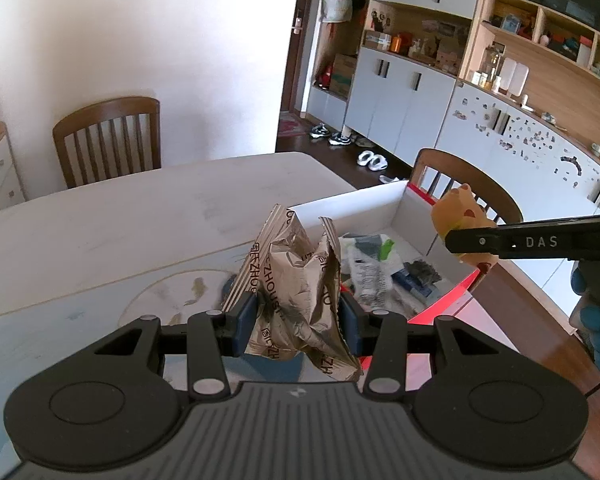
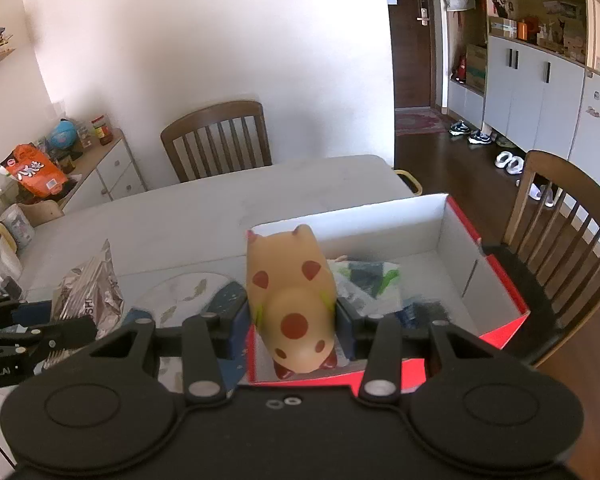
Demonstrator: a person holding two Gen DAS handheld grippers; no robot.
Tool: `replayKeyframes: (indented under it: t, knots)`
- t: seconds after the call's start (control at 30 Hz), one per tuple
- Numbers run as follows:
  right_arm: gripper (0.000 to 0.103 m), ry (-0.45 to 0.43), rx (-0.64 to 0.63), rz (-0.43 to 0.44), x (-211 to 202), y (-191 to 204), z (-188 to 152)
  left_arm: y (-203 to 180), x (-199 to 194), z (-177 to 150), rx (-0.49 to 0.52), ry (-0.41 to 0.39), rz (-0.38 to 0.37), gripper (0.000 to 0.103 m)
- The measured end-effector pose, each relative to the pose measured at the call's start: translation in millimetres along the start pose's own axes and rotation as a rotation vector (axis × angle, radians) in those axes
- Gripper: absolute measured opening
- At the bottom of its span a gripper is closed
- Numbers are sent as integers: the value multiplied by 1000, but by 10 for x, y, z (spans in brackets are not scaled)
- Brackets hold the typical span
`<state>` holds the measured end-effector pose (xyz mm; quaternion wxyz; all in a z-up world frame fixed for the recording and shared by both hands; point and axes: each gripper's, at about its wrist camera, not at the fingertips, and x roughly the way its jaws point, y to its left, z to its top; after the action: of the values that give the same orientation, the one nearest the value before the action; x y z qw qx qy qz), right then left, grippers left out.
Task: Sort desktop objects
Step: 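Carry the foil wrapper with left tool while right tool carries the pig toy over the red box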
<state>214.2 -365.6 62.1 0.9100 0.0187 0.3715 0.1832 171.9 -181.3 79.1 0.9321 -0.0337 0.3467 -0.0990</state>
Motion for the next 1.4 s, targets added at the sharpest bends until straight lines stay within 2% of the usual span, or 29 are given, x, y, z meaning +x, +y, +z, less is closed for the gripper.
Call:
replayKeyframes:
  t: [0.63, 1.2, 1.4]
  knots:
    - [44, 5, -3, -12, 165, -682, 210, -670, 521, 298, 69, 17, -28, 43]
    - [44, 69, -9, -24, 640, -1080, 285, -1024, 1180, 314, 143, 83, -35, 43]
    - [44, 102, -8, -42, 840, -1221, 292, -1156, 1379, 342, 200, 102, -36, 43]
